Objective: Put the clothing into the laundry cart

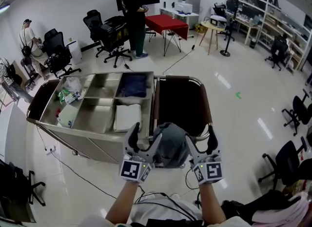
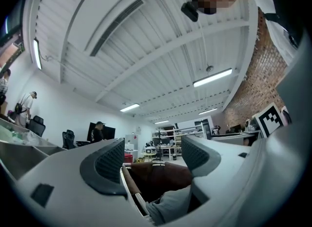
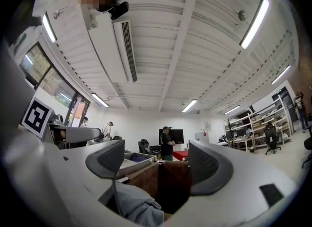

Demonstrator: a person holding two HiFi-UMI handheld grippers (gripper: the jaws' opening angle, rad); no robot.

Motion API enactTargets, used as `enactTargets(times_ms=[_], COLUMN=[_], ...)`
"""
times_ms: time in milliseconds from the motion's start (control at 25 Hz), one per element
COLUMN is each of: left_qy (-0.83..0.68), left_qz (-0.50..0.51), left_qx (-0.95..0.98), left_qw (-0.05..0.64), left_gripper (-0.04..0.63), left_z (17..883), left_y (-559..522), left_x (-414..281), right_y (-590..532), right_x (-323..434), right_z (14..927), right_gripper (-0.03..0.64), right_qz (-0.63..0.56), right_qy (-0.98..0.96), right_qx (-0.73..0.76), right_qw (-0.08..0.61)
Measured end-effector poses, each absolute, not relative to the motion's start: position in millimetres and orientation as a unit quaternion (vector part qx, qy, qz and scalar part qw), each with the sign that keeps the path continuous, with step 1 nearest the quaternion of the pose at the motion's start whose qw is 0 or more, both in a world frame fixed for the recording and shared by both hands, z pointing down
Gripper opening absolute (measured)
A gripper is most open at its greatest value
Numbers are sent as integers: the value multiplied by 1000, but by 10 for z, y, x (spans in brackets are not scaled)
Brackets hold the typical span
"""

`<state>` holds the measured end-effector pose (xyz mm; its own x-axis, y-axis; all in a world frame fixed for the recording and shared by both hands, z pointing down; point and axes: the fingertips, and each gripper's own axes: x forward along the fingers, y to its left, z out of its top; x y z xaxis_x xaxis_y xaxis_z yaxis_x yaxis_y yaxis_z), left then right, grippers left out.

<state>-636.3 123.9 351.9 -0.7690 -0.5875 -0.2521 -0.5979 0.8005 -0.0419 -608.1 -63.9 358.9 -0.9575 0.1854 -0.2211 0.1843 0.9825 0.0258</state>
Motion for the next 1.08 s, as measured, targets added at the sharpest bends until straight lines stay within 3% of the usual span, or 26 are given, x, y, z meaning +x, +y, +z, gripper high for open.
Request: enactTargets(times_ms=[320, 1080], left_qy=[949, 951], left_qz=[4, 0], left_qx=[-292, -291], left_qw=[120, 110], left_gripper=[341, 341], left_z=[3677, 3776], left_y=[1349, 1283], left_x=[-6377, -6358], right_y=[-603, -733], right_x=[-6114, -6087], right_z=[3764, 3836], right_gripper=[422, 419], right_qz=[13, 6], right_qy=[994, 996], right_qx=[88, 72], right_qw=[66, 45])
